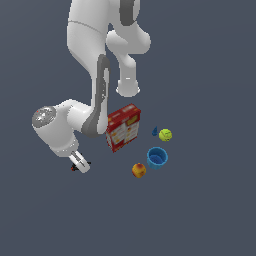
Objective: Pick up a designated object from a clutter of objects.
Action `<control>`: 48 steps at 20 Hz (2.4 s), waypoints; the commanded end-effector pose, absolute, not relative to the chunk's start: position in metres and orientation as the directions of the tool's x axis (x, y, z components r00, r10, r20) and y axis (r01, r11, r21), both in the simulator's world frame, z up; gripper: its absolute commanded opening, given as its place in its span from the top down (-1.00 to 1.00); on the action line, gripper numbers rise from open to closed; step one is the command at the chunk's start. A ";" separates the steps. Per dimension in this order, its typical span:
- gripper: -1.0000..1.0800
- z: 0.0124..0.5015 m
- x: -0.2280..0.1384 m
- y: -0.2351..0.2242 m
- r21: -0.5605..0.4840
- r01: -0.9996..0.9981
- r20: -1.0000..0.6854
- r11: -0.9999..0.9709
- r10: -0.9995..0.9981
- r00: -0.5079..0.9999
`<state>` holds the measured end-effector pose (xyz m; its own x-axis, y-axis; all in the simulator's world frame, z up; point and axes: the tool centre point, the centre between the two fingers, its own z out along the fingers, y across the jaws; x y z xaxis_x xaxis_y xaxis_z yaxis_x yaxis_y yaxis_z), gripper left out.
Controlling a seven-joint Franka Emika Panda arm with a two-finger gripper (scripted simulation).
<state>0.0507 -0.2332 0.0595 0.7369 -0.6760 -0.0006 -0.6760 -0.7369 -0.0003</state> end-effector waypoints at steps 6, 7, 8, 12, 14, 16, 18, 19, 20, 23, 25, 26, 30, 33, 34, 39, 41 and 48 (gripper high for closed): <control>-0.92 0.024 0.049 -0.234 0.000 -0.678 -0.001 -0.735 -0.678 0.735; -0.92 0.021 0.049 -0.234 0.000 -0.678 -0.001 -0.735 -0.678 0.735; -0.92 0.018 0.050 -0.234 0.000 -0.679 0.000 -0.734 -0.679 0.734; -0.92 0.013 0.051 -0.234 0.000 -0.679 0.000 -0.734 -0.679 0.734; 1.00 0.013 0.051 -0.234 0.000 -0.679 0.000 -0.734 -0.679 0.734; 1.00 0.013 0.051 -0.234 0.000 -0.679 0.000 -0.734 -0.679 0.734; 1.00 0.013 0.051 -0.234 0.000 -0.679 0.000 -0.734 -0.679 0.734; 1.00 0.013 0.051 -0.234 0.000 -0.679 0.000 -0.734 -0.679 0.734; 1.00 0.013 0.051 -0.234 0.000 -0.679 0.000 -0.734 -0.679 0.734; 1.00 0.019 0.054 -0.236 -0.005 -0.680 0.009 -0.733 -0.680 0.733; 1.00 0.020 0.054 -0.236 -0.005 -0.680 0.009 -0.733 -0.680 0.733; 1.00 0.022 0.053 -0.236 -0.005 -0.680 0.009 -0.733 -0.680 0.733; 1.00 0.032 0.052 -0.233 -0.005 -0.680 0.009 -0.733 -0.680 0.733; 1.00 0.045 0.050 -0.231 -0.005 -0.680 0.008 -0.733 -0.680 0.733; 1.00 0.050 0.049 -0.229 -0.005 -0.680 0.008 -0.733 -0.680 0.733; 1.00 0.086 0.044 -0.222 -0.005 -0.680 0.007 -0.733 -0.680 0.733; 1.00 0.104 0.042 -0.218 -0.005 -0.680 0.006 -0.733 -0.681 0.733; 1.00 0.183 0.031 -0.201 -0.004 -0.681 0.004 -0.733 -0.681 0.733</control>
